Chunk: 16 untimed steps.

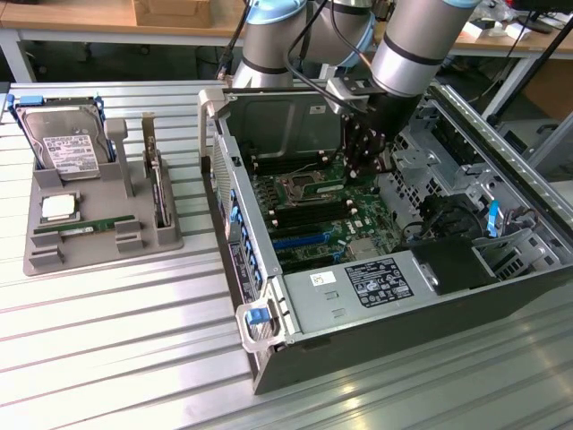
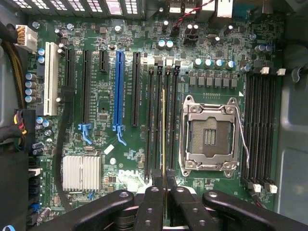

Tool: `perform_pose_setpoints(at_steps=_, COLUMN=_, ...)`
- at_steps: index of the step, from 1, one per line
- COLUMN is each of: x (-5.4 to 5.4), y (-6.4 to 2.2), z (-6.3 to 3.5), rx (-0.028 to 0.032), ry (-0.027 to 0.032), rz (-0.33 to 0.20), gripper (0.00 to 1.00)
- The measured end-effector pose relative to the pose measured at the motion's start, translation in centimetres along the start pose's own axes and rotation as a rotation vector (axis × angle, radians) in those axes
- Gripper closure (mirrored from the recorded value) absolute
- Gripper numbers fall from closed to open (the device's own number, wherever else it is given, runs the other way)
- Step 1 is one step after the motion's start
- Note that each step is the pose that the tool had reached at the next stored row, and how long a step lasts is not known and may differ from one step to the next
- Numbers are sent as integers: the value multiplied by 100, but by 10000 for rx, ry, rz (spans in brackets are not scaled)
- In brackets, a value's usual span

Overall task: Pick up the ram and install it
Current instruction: 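Insert the ram into the slot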

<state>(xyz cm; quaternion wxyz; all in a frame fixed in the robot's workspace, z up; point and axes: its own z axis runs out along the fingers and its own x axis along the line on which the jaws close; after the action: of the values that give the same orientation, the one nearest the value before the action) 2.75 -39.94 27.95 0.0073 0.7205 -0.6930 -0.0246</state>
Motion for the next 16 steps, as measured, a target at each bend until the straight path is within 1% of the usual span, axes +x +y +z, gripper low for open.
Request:
perform_pose_setpoints(at_steps=12, x=1, y=10, z=55, rx=0, ry=0, rz=0, gripper=88)
perform_pose_setpoints(at_steps=16, x=0, y=46, z=100, rx=1, ry=-1, rz=0, gripper=88)
